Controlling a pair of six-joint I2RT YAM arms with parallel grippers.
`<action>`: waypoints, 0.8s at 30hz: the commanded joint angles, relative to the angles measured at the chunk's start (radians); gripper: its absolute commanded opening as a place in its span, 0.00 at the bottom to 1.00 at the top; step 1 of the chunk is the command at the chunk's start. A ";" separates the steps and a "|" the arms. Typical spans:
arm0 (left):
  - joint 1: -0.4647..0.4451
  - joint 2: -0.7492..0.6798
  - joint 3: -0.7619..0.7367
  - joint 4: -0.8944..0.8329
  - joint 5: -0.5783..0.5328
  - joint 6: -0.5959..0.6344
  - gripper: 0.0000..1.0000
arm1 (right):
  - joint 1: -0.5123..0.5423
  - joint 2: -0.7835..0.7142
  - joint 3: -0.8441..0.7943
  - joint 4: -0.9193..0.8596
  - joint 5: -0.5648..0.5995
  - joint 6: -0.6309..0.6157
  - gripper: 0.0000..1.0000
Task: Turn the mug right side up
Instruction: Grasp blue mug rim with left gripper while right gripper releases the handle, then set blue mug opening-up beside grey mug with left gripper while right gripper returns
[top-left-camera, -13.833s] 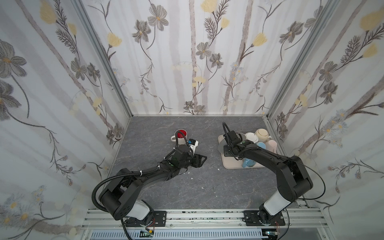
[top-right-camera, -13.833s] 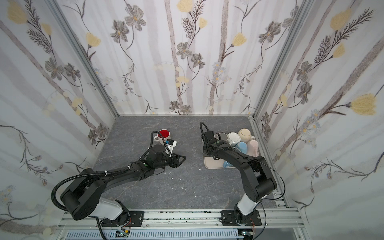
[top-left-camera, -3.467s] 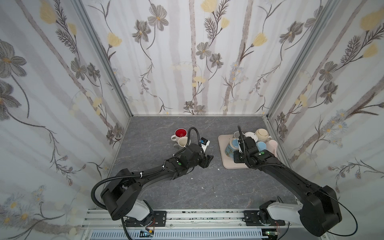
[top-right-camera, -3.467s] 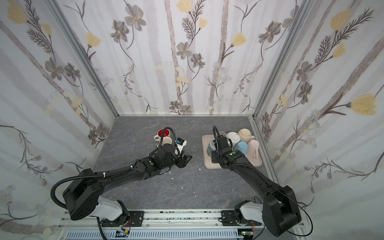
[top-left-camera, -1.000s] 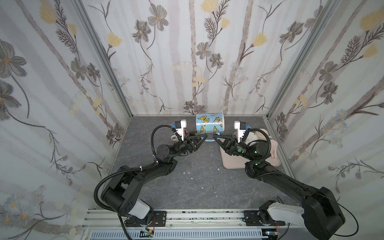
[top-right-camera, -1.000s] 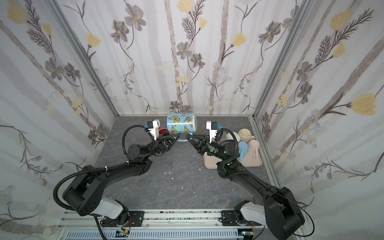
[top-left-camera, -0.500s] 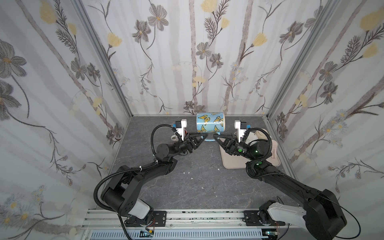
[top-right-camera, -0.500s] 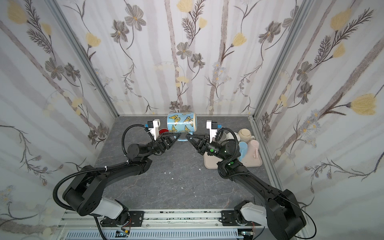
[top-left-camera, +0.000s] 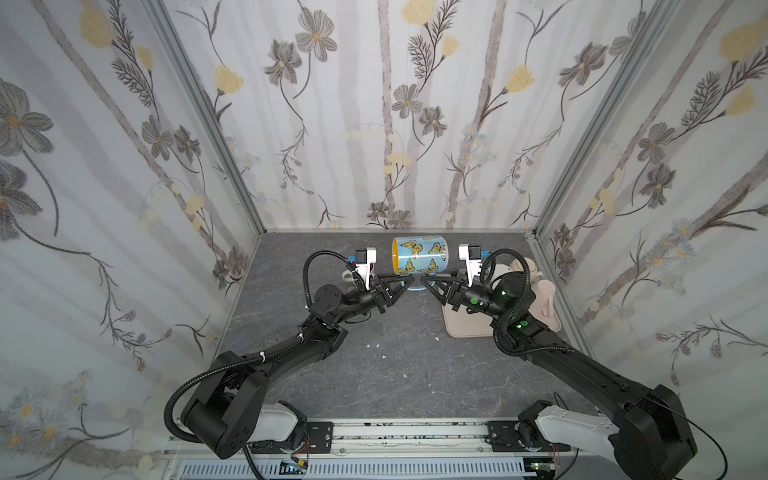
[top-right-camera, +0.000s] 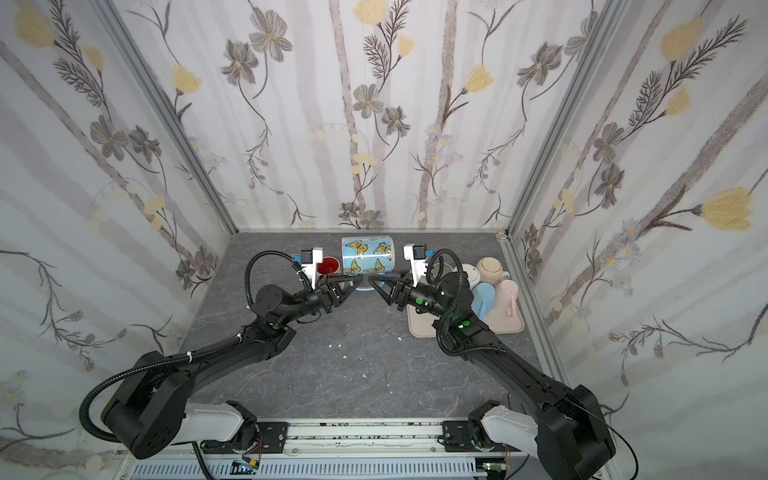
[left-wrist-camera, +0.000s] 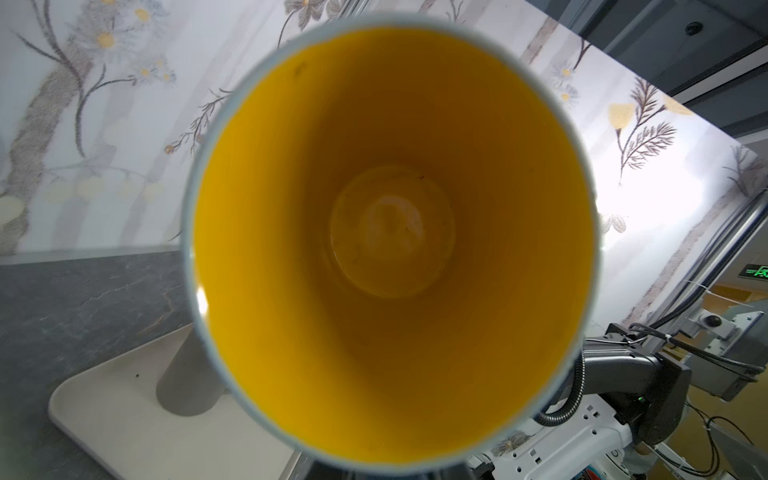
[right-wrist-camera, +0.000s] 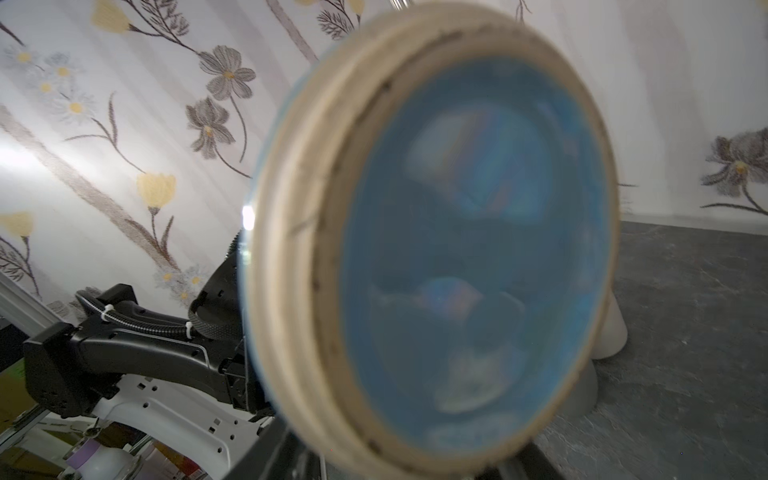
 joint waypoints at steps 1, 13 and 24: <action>0.000 -0.012 -0.028 -0.021 -0.017 0.062 0.00 | -0.001 -0.008 0.012 -0.098 0.082 -0.084 0.55; 0.002 -0.068 0.027 -0.493 -0.104 0.423 0.00 | -0.002 -0.077 -0.010 -0.248 0.195 -0.177 0.60; 0.003 -0.081 0.174 -0.951 -0.234 0.745 0.00 | -0.010 -0.118 -0.022 -0.407 0.340 -0.210 0.61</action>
